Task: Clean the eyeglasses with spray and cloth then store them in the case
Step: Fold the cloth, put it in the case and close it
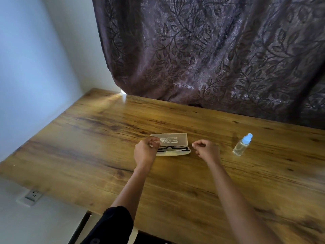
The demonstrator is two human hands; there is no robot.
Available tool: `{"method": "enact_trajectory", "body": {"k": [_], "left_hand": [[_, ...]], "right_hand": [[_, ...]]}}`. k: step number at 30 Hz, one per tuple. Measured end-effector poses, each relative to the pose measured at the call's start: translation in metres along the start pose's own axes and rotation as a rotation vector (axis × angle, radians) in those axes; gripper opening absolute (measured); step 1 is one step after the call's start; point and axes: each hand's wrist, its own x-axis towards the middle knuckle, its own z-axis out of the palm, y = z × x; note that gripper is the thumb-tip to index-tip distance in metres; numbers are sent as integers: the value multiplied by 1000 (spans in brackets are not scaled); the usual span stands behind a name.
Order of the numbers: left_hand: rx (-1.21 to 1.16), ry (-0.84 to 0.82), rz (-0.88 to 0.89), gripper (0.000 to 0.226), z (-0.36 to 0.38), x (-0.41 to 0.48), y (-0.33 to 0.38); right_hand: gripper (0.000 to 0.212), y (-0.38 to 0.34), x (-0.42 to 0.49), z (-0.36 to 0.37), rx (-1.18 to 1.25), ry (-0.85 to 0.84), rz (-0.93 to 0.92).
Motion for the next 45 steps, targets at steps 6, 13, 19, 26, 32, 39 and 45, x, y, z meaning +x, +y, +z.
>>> {"method": "enact_trajectory", "body": {"k": [6, 13, 19, 26, 32, 39, 45], "left_hand": [[38, -12, 117, 11, 20, 4, 38], [15, -169, 277, 12, 61, -5, 72], [127, -413, 356, 22, 110, -18, 93], [357, -546, 268, 18, 141, -28, 93], [372, -529, 234, 21, 144, -26, 90], [355, -497, 216, 20, 139, -24, 91], [308, -455, 247, 15, 126, -22, 106]], "right_hand": [[9, 8, 8, -31, 57, 89, 8], [11, 28, 12, -51, 31, 198, 64], [16, 37, 9, -59, -6, 292, 117], [19, 44, 11, -61, -91, 227, 150], [20, 49, 16, -56, -87, 190, 151], [12, 47, 20, -50, -72, 171, 155], [12, 40, 23, -54, 54, 159, 179]]}}
